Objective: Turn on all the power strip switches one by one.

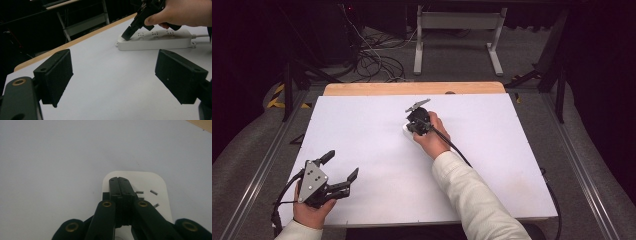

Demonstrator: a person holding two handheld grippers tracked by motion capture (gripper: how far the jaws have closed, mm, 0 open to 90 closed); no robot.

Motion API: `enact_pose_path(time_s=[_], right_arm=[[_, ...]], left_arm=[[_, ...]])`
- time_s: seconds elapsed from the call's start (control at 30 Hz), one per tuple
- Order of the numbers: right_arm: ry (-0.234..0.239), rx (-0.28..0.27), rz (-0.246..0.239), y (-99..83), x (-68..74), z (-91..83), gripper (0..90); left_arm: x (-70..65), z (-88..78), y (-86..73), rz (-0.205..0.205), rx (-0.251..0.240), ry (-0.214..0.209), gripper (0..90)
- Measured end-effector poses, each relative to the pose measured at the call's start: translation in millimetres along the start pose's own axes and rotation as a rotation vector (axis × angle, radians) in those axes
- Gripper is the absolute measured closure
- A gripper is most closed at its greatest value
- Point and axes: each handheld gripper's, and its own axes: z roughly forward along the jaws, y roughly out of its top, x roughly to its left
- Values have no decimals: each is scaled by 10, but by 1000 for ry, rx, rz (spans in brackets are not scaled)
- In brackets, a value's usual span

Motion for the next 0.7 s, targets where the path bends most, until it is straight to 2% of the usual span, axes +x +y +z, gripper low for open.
enact_pose_path(time_s=[0.17, 0.23, 0.3, 0.4, 0.63, 0.7], right_arm=[[-6, 22, 1, 46, -3, -35, 900], [7, -4, 17, 58, -15, -83, 900], [15, -59, 30, 74, -17, -157, 900], [12, -74, 0, 107, 8, -232, 900], [26, -118, -14, 135, 32, -402, 900], [30, -130, -36, 148, 54, -456, 900]], left_arm=[[3, 3, -1, -2, -1, 1, 149], [2, 2, -2, -2, -2, 1, 149], [4, 3, -5, -10, -2, -1, 149], [2, 4, -4, -5, 0, 0, 149], [-2, 3, 1, 1, 0, 1, 149], [-5, 6, 0, -3, 1, 0, 149]])
